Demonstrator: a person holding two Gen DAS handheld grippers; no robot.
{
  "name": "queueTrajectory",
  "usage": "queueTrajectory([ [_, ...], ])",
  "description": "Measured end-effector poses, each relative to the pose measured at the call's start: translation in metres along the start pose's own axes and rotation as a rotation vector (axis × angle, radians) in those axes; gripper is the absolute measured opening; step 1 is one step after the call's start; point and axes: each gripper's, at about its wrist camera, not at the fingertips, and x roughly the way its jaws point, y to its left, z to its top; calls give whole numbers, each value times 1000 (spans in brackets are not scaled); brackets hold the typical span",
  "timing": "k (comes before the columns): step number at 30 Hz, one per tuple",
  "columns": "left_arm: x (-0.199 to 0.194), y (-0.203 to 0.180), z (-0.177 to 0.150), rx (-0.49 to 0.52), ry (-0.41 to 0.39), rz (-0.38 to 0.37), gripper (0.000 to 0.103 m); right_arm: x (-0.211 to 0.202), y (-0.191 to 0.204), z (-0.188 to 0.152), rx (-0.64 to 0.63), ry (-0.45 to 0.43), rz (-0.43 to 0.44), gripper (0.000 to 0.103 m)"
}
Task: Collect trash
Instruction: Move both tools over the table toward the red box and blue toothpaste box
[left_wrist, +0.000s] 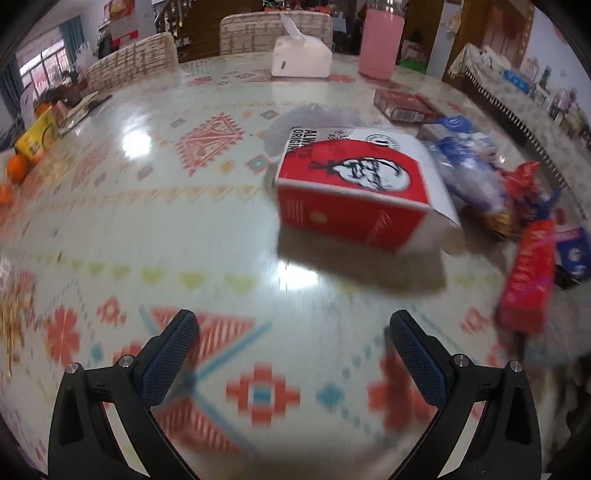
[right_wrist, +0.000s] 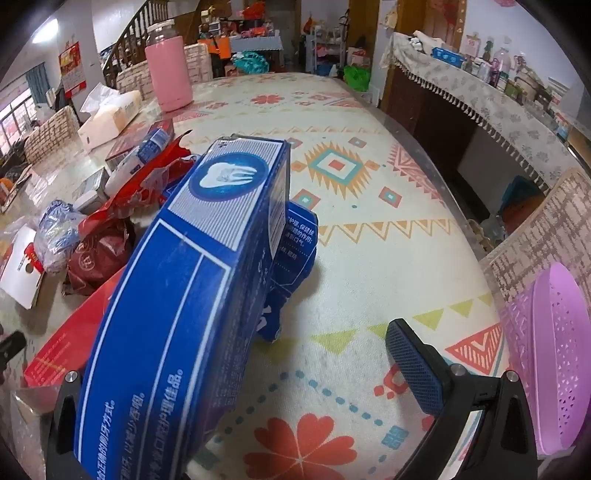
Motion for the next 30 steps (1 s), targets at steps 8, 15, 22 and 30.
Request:
queueTrajectory([
  [8, -97, 18, -50, -66, -180, -32, 103, -35, -10, -31, 37, -67, -2, 100],
  [15, -169, 15, -81, -46, -354, -24, 103, -133, -21, -88, 53, -358, 12, 101],
  [22, -208, -10, -102, 22, -456, -33, 103, -190, -50, -146, 111, -486, 58, 101],
  [30, -223, -48, -112, 105, -492, -68, 103, -232, -133, -191, 225, -493, -86, 101],
])
